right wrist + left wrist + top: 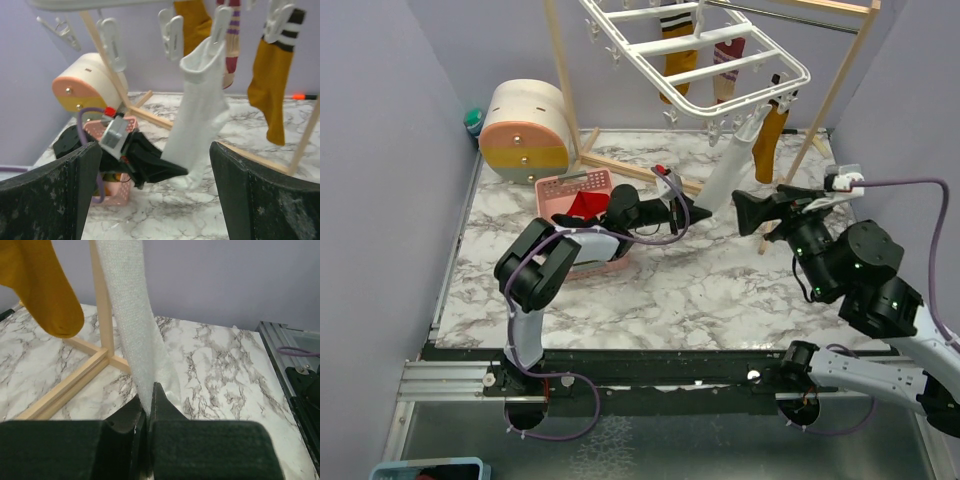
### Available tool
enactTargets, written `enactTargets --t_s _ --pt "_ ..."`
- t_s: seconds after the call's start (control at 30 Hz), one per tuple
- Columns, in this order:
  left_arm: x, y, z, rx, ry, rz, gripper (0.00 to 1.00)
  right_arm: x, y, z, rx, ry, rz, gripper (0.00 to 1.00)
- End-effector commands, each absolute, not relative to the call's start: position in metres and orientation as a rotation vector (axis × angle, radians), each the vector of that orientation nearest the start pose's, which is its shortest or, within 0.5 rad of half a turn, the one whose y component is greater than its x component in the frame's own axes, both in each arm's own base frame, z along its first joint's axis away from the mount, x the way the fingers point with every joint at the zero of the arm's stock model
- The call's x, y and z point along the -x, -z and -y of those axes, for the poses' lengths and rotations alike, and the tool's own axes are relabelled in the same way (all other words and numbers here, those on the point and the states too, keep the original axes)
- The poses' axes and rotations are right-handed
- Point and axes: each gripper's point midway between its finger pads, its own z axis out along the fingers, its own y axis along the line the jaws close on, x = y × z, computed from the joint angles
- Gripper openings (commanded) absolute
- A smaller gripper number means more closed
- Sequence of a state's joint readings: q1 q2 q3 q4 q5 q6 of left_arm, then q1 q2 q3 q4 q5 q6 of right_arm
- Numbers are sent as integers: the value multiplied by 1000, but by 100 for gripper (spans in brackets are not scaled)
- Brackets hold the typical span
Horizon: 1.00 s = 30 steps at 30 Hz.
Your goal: Remove the socks clipped to the hanger
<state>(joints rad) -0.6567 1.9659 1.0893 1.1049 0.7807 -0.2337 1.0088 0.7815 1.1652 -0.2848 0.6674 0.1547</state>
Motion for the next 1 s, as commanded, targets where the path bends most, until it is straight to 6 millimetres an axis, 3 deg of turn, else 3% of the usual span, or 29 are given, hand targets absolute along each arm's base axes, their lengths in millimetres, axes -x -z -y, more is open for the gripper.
enactTargets --t_s 0.0,0.13,0.33,0.63,0.87,0.97 --pt "-317 -221 411 -967 1222 -1180 0 -223 -427 -123 24 -301 -1497 96" --pt "-305 -228 402 -958 1229 -1184 0 -222 -436 -98 -21 -200 -1478 100" --pt "-283 -235 383 -934 1205 -1203 0 -225 -432 -96 -37 -167 -1490 100" --pt "-247 -240 345 -920 1148 -1246 0 -243 -415 -160 104 -254 -1554 100" --pt "-229 -240 323 -874 1120 -1279 0 -250 -424 -230 292 -428 -1522 100" --pt "-230 -238 319 -848 1101 -1298 0 -243 -433 -242 331 -508 -1471 100"
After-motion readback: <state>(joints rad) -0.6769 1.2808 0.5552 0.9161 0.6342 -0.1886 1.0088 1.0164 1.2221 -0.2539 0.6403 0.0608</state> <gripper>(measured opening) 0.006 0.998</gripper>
